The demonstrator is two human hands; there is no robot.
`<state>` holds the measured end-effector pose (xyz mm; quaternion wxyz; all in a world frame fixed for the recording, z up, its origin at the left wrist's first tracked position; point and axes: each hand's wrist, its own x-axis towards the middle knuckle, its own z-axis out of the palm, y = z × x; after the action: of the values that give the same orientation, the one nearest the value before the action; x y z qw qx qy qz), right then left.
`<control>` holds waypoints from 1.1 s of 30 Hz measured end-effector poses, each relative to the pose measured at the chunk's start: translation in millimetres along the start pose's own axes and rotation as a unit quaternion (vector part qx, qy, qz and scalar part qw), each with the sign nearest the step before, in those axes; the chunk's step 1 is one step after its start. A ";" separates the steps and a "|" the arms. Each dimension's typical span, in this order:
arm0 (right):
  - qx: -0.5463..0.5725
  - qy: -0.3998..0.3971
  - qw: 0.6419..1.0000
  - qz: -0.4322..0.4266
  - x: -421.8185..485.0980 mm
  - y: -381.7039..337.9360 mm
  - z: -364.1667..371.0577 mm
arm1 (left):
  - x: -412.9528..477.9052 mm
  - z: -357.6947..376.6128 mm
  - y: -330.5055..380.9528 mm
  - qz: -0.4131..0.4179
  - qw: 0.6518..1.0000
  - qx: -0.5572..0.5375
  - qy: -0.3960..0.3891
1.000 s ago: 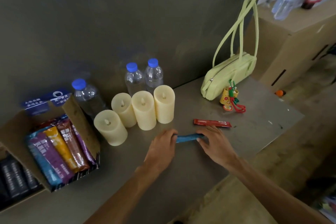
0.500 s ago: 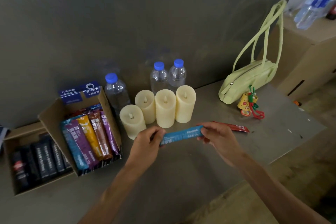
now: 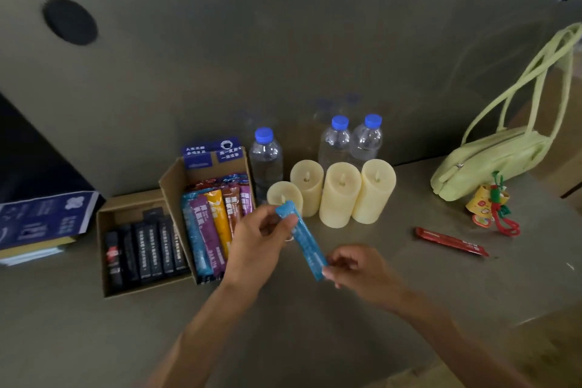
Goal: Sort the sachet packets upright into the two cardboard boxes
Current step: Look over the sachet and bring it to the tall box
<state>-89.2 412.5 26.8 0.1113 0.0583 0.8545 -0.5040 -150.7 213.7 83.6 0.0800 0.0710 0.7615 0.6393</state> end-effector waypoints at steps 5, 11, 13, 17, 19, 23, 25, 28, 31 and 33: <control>0.018 -0.014 1.000 -0.017 18.3 -26.2 45.1 | -7.7 -42.0 -10.6 -0.017 0.998 0.035 0.050; 0.005 0.015 0.999 -0.036 35.7 -42.6 70.5 | 10.0 -90.5 -5.7 0.005 0.976 0.158 0.151; -0.016 0.028 0.998 -0.046 42.5 -45.4 76.3 | 16.5 -93.0 -8.9 0.002 0.969 0.204 0.137; -0.043 0.027 0.997 -0.049 50.1 -46.9 87.4 | 22.9 -85.0 -20.5 0.013 0.960 0.256 0.115; -0.054 0.030 0.997 -0.049 51.8 -47.7 89.4 | 22.8 -82.1 -26.0 0.019 0.953 0.284 0.105; -0.059 0.038 0.996 -0.048 54.4 -48.1 89.5 | 22.6 -82.3 -33.0 0.028 0.943 0.319 0.095; -0.068 0.039 0.996 -0.051 55.0 -47.3 89.8 | 22.5 -82.6 -30.2 0.035 0.938 0.331 0.095; -0.076 0.040 0.995 -0.053 55.8 -45.9 90.8 | 16.2 -83.5 -25.0 0.061 0.934 0.333 0.119; -0.074 0.035 0.996 -0.046 57.2 -43.9 91.9 | -1.6 -83.3 -28.3 0.119 0.910 0.377 0.128; -0.062 0.032 0.997 -0.039 58.4 -43.6 92.8 | -11.9 -82.2 -42.2 0.131 0.879 0.450 0.090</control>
<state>-142.8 309.5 5.9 0.0673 0.0339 0.8890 -0.4517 -156.8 124.8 56.4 -0.1137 0.1411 0.9548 0.2358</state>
